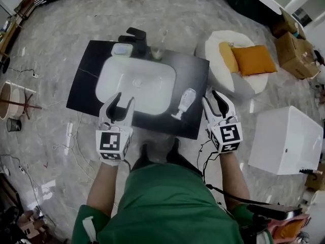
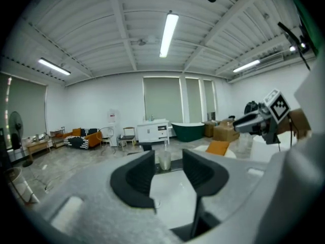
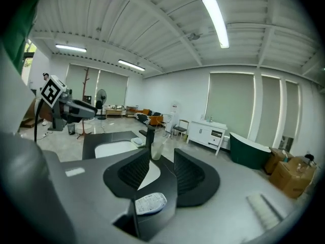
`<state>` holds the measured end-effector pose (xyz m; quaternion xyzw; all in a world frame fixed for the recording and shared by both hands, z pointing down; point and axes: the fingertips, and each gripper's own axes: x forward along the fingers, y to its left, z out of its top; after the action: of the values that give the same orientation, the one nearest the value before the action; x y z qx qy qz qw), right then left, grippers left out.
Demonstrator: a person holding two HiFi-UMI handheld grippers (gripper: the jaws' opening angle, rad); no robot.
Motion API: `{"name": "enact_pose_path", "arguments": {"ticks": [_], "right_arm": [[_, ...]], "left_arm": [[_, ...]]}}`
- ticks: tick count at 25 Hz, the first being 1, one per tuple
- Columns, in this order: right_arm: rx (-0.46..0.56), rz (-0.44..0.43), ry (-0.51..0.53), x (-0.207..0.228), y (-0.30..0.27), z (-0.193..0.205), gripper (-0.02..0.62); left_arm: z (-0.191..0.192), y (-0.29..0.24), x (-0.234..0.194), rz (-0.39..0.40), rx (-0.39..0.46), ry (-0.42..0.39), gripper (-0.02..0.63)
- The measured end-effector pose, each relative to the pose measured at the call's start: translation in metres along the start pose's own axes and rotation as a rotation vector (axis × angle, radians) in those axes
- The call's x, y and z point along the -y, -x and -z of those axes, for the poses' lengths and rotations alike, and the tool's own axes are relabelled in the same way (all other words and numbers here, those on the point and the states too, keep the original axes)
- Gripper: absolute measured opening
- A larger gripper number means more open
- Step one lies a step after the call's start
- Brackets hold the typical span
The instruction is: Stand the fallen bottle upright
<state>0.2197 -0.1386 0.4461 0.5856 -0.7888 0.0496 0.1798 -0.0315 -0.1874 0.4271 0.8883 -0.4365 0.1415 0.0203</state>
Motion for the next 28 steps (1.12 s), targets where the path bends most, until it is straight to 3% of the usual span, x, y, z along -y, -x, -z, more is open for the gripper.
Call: {"name": "enact_pose_path", "arguments": {"ticks": [9, 15, 23, 28], "right_arm": [[-0.138, -0.259, 0.35, -0.015, -0.047, 0.043, 0.133], [-0.209, -0.49, 0.593, -0.04, -0.063, 0.085, 0.134], [-0.376, -0.781, 1.04, -0.069, -0.071, 0.163, 0.189], [-0.461, -0.924, 1.224, -0.082, -0.071, 0.206, 0.216]], "left_arm": [[0.022, -0.006, 0.001, -0.142, -0.033, 0.066, 0.17], [0.045, 0.001, 0.001, -0.238, -0.054, 0.113, 0.17], [0.055, 0.031, 0.001, -0.363, -0.071, 0.145, 0.17], [0.063, 0.057, -0.008, -0.446, -0.094, 0.156, 0.17]]}}
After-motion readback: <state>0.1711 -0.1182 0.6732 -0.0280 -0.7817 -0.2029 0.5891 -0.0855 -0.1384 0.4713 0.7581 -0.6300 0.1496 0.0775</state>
